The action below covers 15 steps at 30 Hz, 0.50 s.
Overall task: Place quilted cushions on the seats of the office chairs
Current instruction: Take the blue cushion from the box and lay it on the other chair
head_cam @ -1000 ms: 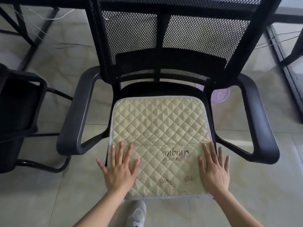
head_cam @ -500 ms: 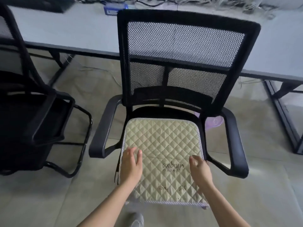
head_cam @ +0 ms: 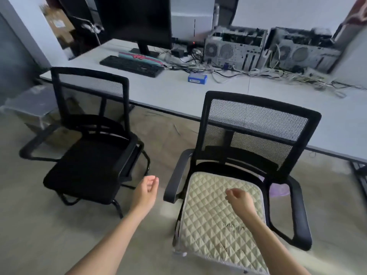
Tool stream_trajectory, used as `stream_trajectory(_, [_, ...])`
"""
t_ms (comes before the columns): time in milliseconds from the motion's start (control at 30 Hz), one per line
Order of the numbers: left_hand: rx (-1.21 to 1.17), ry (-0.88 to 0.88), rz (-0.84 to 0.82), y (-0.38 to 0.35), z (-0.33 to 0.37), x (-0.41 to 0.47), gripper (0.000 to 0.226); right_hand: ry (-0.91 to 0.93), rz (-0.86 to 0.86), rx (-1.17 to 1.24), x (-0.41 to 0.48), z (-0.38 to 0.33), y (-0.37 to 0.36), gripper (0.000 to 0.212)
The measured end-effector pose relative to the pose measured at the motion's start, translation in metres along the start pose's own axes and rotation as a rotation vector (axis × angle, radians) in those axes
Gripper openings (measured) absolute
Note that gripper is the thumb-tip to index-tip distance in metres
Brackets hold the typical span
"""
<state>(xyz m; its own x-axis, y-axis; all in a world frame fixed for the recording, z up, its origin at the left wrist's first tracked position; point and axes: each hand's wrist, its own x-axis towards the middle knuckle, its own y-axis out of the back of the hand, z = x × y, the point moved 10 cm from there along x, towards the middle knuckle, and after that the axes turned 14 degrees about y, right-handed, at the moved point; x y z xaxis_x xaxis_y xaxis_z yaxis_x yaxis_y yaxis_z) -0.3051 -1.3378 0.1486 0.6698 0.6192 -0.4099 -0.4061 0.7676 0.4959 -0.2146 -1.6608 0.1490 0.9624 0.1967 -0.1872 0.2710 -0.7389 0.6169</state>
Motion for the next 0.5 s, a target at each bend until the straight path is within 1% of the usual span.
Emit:
stream_trajectory(200, [-0.002,0.014,0.1,0.1,-0.007,0.01,0.032,0.126,-0.066,0.047,-0.006,-0.105,-0.055,0.029])
stream_trajectory(333, [-0.013,0.032,0.125,0.174,-0.025,0.027,0.033,0.191,-0.107,0.055,-0.009,-0.168,-0.108,0.037])
stream_trajectory(500, [-0.046,0.09,0.125,0.27,-0.067,0.051,0.032,0.216,-0.15,0.094,-0.02,-0.238,-0.187,0.039])
